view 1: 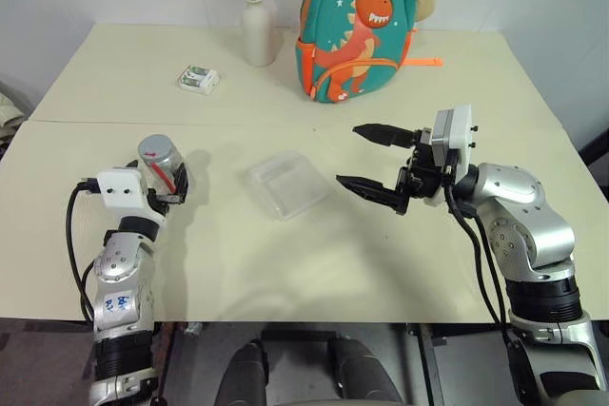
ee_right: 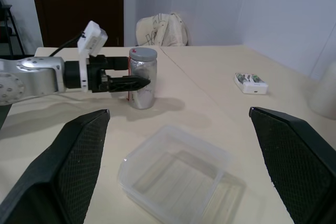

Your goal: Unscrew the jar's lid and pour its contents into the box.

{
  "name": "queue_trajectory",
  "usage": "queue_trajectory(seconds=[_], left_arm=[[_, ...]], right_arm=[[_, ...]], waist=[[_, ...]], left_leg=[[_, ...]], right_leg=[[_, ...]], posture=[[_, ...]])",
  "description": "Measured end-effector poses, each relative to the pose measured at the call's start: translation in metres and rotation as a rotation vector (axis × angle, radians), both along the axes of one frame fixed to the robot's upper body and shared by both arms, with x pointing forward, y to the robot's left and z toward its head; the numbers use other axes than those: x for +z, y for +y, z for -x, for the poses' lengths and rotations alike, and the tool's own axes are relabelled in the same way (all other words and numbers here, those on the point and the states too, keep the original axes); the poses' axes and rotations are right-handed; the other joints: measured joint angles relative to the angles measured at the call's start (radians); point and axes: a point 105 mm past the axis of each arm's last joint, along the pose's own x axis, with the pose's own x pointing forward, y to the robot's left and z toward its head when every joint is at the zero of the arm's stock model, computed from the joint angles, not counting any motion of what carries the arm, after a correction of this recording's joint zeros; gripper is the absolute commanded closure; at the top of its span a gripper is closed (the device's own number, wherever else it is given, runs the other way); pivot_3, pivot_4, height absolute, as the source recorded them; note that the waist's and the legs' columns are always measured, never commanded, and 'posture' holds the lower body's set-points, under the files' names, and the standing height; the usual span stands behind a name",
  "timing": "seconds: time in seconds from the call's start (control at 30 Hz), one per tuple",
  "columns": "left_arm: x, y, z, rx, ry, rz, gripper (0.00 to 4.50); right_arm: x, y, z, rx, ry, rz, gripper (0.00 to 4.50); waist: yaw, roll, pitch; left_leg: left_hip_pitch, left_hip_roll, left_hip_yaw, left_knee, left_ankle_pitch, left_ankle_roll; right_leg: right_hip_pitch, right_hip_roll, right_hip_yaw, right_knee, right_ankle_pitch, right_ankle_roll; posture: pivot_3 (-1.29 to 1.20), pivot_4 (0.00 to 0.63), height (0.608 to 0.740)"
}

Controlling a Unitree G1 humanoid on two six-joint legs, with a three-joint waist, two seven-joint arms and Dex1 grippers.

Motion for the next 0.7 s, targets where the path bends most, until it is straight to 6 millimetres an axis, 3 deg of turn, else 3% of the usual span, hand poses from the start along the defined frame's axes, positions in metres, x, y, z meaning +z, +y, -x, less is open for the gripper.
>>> queue_trajectory(seconds=[0.17, 0.27, 0.47, 0.7], left_arm=[[-0.003, -0.002, -0.012, -0.010, 0.021, 0.004, 0.03], [-0.004, -0.004, -0.015, -0.018, 0.026, 0.007, 0.63], [-0.005, -0.009, -0.018, -0.038, 0.030, 0.004, 2.45], [-0.001, -0.016, -0.021, -0.112, 0.011, 0.030, 2.45]], right_arm=[[0.004, 0.006, 0.009, 0.051, -0.018, 0.006, 0.00], [0.004, 0.012, 0.015, 0.089, -0.018, 0.021, 0.00], [0.006, 0.014, 0.019, 0.108, -0.014, 0.023, 0.00], [0.007, 0.014, 0.020, 0.103, -0.016, 0.021, 0.00]], waist=[[0.001, 0.000, 0.000], [0.001, 0.000, 0.000], [0.003, 0.000, 0.000], [0.002, 0.000, 0.000]], left_leg=[[0.000, 0.000, -0.001, 0.000, 0.000, 0.000], [0.000, 0.000, -0.001, 0.000, 0.000, 0.000], [0.000, 0.000, -0.001, 0.001, 0.000, 0.000], [0.000, 0.000, -0.001, 0.001, 0.000, 0.000]], right_leg=[[0.000, 0.000, -0.001, 0.001, 0.000, 0.000], [0.000, 0.000, -0.001, 0.001, 0.000, 0.000], [0.000, 0.000, -0.001, 0.001, 0.000, 0.000], [0.000, 0.000, -0.001, 0.002, 0.000, 0.000]], posture=[[0.00, 0.150, 0.740], [0.00, 0.150, 0.740], [0.00, 0.150, 0.740], [0.00, 0.150, 0.740]])
